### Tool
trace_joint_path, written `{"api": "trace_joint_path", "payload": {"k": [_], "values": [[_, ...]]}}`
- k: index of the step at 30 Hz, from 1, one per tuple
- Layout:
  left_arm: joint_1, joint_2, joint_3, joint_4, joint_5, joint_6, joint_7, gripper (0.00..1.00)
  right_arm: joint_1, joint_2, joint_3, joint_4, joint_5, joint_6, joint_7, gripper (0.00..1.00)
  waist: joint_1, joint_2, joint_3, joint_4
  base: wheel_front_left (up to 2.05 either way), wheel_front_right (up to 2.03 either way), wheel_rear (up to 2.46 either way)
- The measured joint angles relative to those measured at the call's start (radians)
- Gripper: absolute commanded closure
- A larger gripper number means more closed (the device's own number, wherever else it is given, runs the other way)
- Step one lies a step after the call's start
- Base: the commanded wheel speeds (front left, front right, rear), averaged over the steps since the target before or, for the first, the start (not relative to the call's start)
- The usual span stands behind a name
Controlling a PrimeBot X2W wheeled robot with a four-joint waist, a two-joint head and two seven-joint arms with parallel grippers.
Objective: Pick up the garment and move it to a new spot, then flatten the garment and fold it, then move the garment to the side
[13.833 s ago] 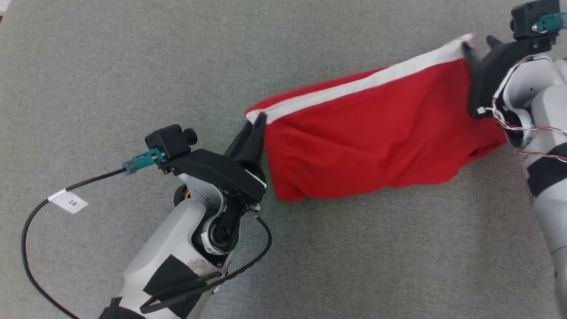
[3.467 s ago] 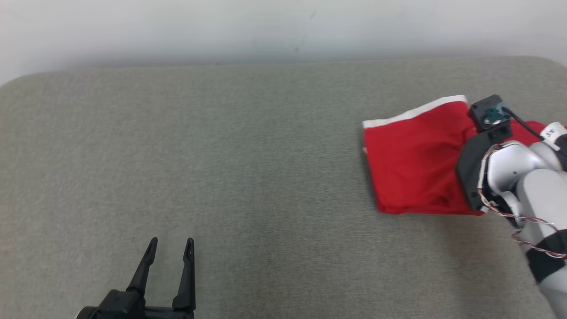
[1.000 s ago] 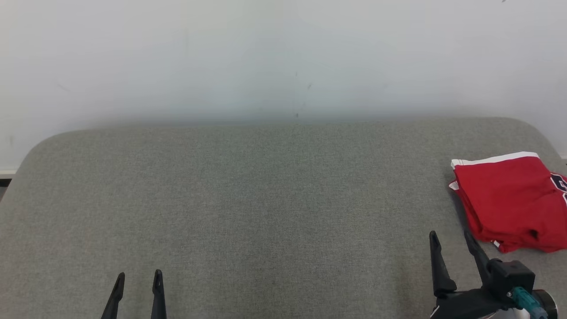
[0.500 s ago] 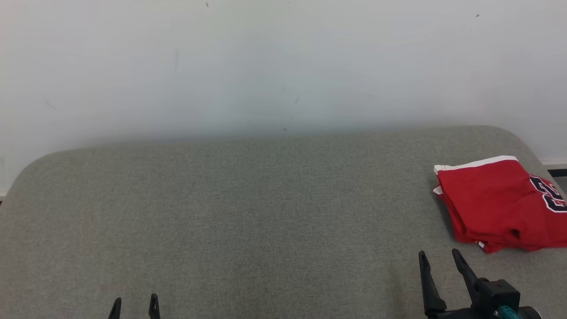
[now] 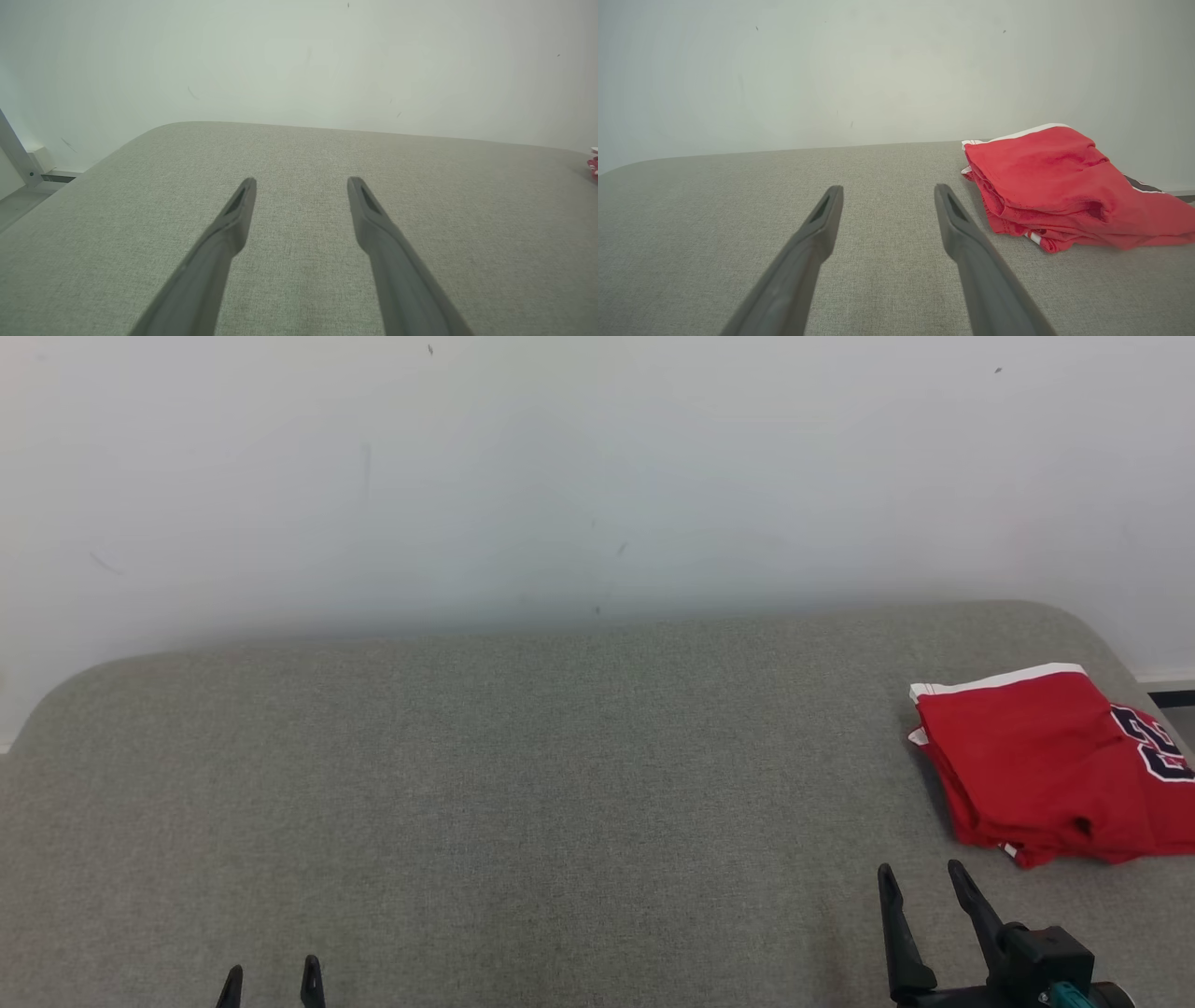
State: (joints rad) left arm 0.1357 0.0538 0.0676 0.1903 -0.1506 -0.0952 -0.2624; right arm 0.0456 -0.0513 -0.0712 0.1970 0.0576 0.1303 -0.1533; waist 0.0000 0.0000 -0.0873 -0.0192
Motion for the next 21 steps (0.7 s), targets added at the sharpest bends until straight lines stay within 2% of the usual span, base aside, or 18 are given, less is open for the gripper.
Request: {"api": "trace_joint_path", "payload": {"k": [16,17,21], "values": [[0.000,-0.002,0.004,0.003,-0.001,-0.012,0.000,0.00,-0.001,0.000,0.000,0.002,0.011,0.000,-0.005,0.00,0.0000,0.0000,0.015,0.009,0.00,0.00,0.00],[0.001,-0.002,0.004,0.011,-0.001,-0.011,0.001,1.00,0.002,0.000,0.000,0.010,0.011,0.000,-0.005,1.00,0.0000,0.0000,0.015,0.009,0.00,0.00,0.00],[0.007,-0.005,0.003,0.041,-0.004,-0.011,0.006,1.00,0.017,0.001,0.000,0.041,0.012,0.000,-0.002,1.00,0.0000,0.0000,0.015,0.009,0.00,0.00,0.00]]}}
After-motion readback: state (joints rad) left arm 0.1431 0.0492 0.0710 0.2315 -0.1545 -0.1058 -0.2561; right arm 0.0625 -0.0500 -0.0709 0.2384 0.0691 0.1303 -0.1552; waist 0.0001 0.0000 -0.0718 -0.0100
